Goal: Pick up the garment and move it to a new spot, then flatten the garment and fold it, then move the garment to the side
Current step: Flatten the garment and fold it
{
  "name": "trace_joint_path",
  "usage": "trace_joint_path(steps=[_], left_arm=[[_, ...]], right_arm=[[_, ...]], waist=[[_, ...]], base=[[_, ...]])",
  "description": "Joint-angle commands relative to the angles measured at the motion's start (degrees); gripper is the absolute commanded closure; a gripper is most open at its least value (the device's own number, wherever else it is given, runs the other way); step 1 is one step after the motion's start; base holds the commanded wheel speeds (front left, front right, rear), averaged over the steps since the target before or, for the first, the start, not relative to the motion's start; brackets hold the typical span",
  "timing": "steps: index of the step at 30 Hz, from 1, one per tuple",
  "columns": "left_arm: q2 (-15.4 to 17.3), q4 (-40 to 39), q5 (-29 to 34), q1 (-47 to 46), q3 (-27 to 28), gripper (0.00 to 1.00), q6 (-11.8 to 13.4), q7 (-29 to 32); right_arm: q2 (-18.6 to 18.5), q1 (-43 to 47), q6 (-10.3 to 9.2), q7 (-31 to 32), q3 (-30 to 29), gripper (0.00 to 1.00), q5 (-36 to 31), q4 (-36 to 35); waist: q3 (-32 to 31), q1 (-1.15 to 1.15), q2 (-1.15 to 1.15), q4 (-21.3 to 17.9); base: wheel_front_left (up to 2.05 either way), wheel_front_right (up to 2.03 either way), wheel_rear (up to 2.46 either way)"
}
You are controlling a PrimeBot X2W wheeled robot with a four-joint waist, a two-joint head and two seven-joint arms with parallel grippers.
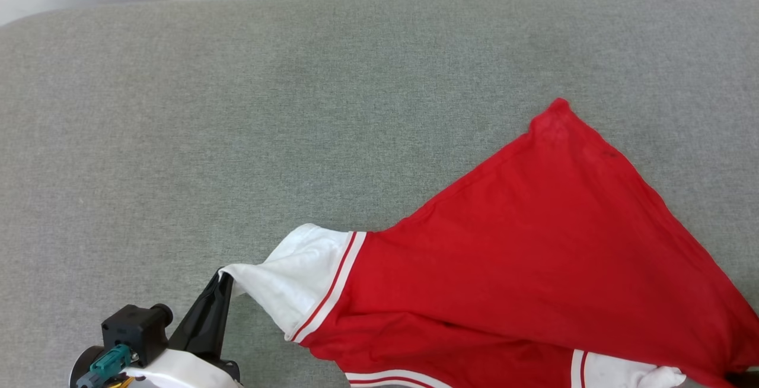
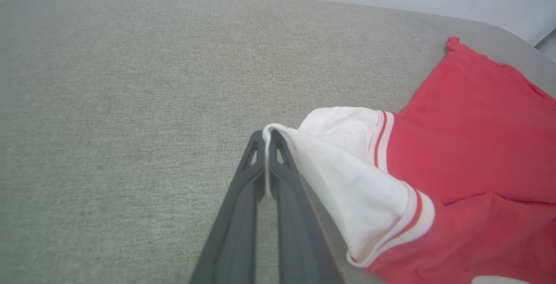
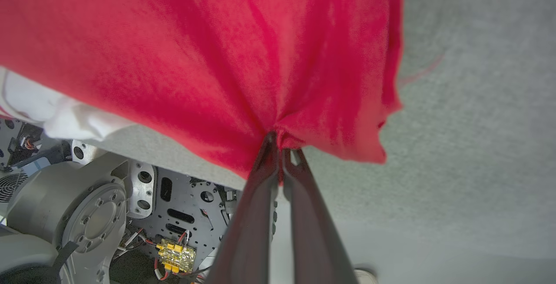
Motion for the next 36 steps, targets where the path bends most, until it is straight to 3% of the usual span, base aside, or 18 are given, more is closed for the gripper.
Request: trace_joint_path(steps=[1, 3, 4, 5, 13, 18, 22, 29, 36], left_arm=[[0.0, 0.4, 0.0, -0.3, -0.1, 1.0, -0.3, -0.1], [-0.1, 0.6, 0.0, -0.4, -0.1, 1.0, -0.5, -0.1], [0.0, 0.7, 0.0, -0.5, -0.1, 1.0, -0.5, -0.1], [0.0, 0.8, 0.0, -0.5, -0.1, 1.0, -0.6, -0.1], [-0.3, 1.0, 0.5, -1.2, -0.5, 1.0, -0.9, -0.1], [-0.6, 0.8, 1.1, -2.4, -0.7, 1.0, -1.2, 0.1], [-1.2, 1.0, 1.8, -4.3, -1.3, 1.0, -2.0, 0.2], [-3.1, 1.7, 3.2, -7.9, -2.4, 1.0, -3.2, 0.3], [-5.1, 2.1, 4.6, -11.0, -3.2, 1.0, -4.2, 0.2]], right_arm=[[1.4, 2.0, -0.04, -0.5, -0.8, 1.0, 0.1, 0.8], [3.0, 2.5, -0.04, -1.5, -2.2, 1.0, -0.2, 1.0], [3.4, 2.1, -0.04, -1.7, -3.0, 0.64, -0.4, 0.5], [3.4, 1.4, -0.04, -1.9, -3.7, 0.0, -0.7, -0.1], [1.4, -6.7, -0.03, -1.3, -11.2, 0.0, -2.7, -9.8], [0.1, -14.4, -0.03, 2.5, -11.2, 0.0, -4.8, -14.0], [0.7, -24.2, -0.03, 8.7, -6.9, 0.0, -6.8, -14.2], [5.3, -41.3, -0.03, 19.1, 3.9, 0.0, -11.4, -7.0], [10.1, -51.9, -0.03, 23.0, 12.6, 0.0, -15.1, 1.8]], waist=[[0.2, 0.0, 0.0, -0.1], [0.2, 0.0, 0.0, -0.3], [0.2, 0.0, 0.0, -0.4], [0.1, 0.0, 0.0, -0.4], [0.0, 0.0, 0.0, 0.6], [1.4, 0.0, 0.0, 1.8], [3.3, 0.0, 0.0, 3.3], [7.2, 0.0, 0.0, 6.4], [11.5, 0.0, 0.0, 9.0]], base=[[0.0, 0.0, 0.0], [0.0, 0.0, 0.0], [0.0, 0.0, 0.0], [0.0, 0.0, 0.0], [0.0, 0.0, 0.0], [0.0, 0.0, 0.0], [0.0, 0.0, 0.0], [0.0, 0.0, 0.0], [0.0, 0.0, 0.0]])
